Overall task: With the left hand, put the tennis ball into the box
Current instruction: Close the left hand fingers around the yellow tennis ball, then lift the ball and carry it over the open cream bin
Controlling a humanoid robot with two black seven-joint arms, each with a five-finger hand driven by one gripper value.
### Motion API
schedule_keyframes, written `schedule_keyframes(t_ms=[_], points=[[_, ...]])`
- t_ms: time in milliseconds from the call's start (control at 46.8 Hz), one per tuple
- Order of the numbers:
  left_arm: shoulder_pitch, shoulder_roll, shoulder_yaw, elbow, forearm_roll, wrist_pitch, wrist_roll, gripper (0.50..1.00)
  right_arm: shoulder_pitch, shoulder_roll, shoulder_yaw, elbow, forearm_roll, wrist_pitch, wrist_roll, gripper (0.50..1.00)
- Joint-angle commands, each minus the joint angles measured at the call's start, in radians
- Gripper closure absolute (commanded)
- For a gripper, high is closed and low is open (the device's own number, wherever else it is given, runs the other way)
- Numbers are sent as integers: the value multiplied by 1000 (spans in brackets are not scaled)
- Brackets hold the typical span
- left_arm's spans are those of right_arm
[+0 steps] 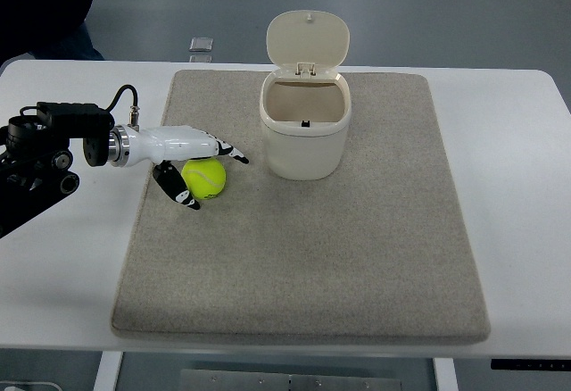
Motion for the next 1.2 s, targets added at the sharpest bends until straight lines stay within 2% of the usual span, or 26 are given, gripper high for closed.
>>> schedule_keyframes(t_ms=[0, 43, 107, 171, 470, 534, 663, 962, 1176], points=[[-4, 0, 3, 1, 2, 0, 0, 714, 0, 0, 0, 0, 0, 1, 0, 562], [-8, 1, 3, 1, 7, 0, 0, 737, 0, 0, 0, 0, 0, 1, 0, 562], [-10, 3, 3, -1, 12, 0, 0, 801, 0, 0, 0, 0, 0, -1, 0, 562], [-16, 6, 2, -1, 13, 0, 0, 827, 0, 0, 0, 0, 0, 1, 0, 562], [-27, 12, 3, -1, 12, -1, 0, 838, 0, 0, 0, 0, 0, 1, 0, 562], [-35, 14, 3, -1, 12, -1, 0, 906, 0, 0, 0, 0, 0, -1, 0, 562], [-61, 18, 2, -1, 13, -1, 0, 1000, 0, 0, 0, 0, 0, 1, 0, 562], [-159, 107, 5, -85, 12, -9, -3, 1000, 0, 0, 0, 0, 0, 1, 0, 562], [-235, 149, 8, -145, 13, -11, -35, 1000, 0, 0, 0, 0, 0, -1, 0, 562]])
